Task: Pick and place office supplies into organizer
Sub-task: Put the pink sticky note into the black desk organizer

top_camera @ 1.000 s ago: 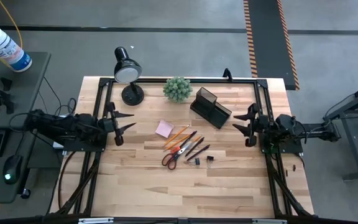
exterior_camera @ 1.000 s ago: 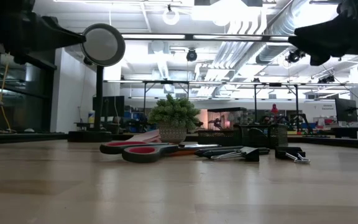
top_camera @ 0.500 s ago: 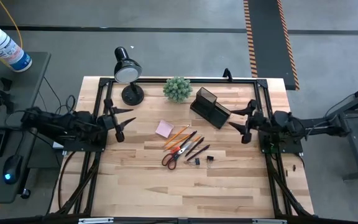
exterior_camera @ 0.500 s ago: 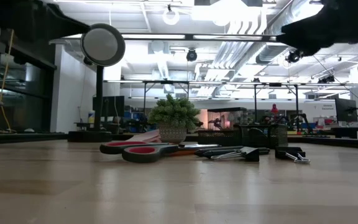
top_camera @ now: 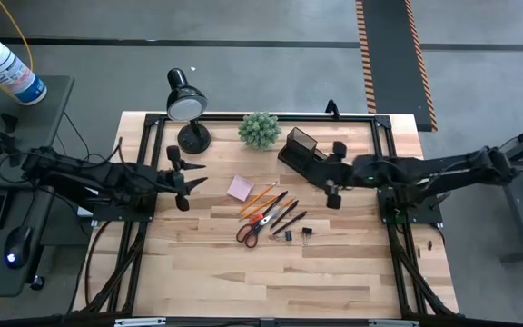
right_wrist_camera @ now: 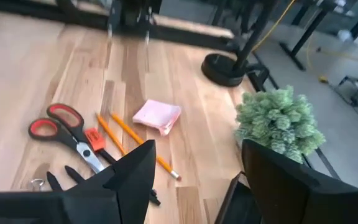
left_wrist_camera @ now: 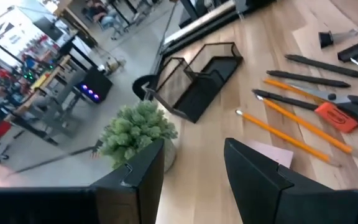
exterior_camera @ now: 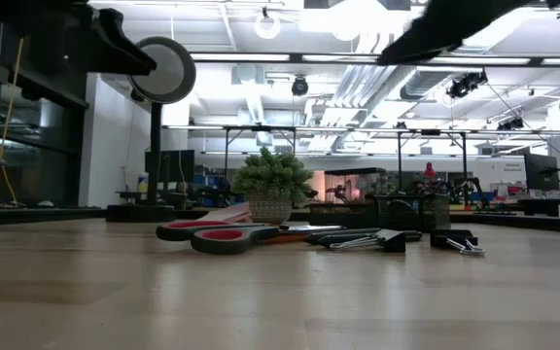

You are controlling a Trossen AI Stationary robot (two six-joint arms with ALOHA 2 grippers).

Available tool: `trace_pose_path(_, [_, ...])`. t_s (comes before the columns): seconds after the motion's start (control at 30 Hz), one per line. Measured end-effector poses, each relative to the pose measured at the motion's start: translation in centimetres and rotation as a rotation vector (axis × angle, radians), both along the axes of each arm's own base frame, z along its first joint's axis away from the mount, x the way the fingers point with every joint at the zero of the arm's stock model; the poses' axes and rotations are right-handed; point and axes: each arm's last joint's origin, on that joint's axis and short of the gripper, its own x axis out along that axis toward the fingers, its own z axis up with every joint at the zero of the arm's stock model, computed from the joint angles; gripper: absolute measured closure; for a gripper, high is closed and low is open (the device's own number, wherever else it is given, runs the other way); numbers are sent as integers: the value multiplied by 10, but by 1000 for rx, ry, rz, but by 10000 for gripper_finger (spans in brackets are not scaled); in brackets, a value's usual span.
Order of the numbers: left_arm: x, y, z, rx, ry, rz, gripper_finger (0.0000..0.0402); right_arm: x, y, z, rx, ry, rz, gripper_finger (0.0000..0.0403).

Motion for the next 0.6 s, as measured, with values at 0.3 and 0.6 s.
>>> trace_pose_path(0.3, [4, -1, -8, -49, 44, 11, 245, 62, -15, -4, 130, 141, -85, 172])
trace_pose_path(0.6, [0, -2, -16, -200, 73, 31, 245, 123, -38, -31, 281, 270, -173, 172])
